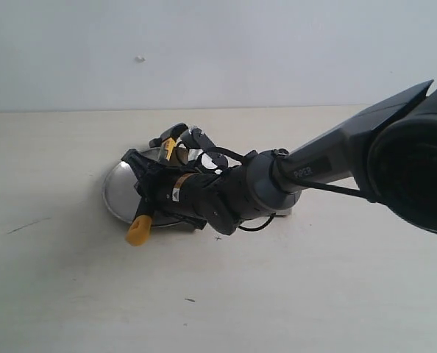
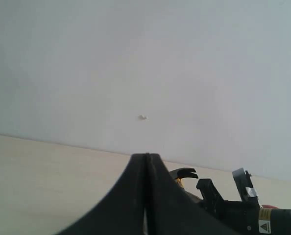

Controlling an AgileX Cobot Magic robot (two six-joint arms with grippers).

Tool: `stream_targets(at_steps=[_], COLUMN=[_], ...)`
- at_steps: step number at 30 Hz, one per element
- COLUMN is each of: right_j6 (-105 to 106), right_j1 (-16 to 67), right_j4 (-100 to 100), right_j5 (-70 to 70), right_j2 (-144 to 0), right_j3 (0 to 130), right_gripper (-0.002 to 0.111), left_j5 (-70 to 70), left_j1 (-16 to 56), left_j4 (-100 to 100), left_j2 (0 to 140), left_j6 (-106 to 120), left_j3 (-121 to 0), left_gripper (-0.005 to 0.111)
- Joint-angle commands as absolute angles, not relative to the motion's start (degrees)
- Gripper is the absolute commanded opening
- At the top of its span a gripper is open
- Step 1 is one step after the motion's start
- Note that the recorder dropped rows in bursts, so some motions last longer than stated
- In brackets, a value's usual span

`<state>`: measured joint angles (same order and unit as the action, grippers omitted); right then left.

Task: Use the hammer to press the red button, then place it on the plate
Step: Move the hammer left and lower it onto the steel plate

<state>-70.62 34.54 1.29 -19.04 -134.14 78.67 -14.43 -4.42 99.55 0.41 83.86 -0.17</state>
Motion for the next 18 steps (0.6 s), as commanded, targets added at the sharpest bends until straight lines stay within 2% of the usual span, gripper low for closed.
stream_targets(at_steps=[1,4,13,18], right_j6=[-69.5,-69.5,-66.9,-64.3], right_j1=[34.3,34.3,33.6,33.2], right_j4=[2.4,2.4,1.8,1.8], right_j5=[-23.7,-23.7,-19.0,-16.0], right_j2=[-135.0,-134.9,-133.3,-131.4], right_j3=[80.3,80.3,80.3,80.3], right_gripper=[0.029,0.039,0.056,0.06], left_j5=[-14.5,-14.5,-14.5,-14.5], left_j1=[-4.6,-4.6,-4.6,-4.6], left_j4=[99.5,99.5,99.5,99.5], left_j2=[0.5,0.5,0.5,0.5], left_j6=[83.7,83.7,83.7,83.7], left_j3=[0.0,0.0,0.0,0.0], left_gripper=[0.0,0.0,0.0,0.0])
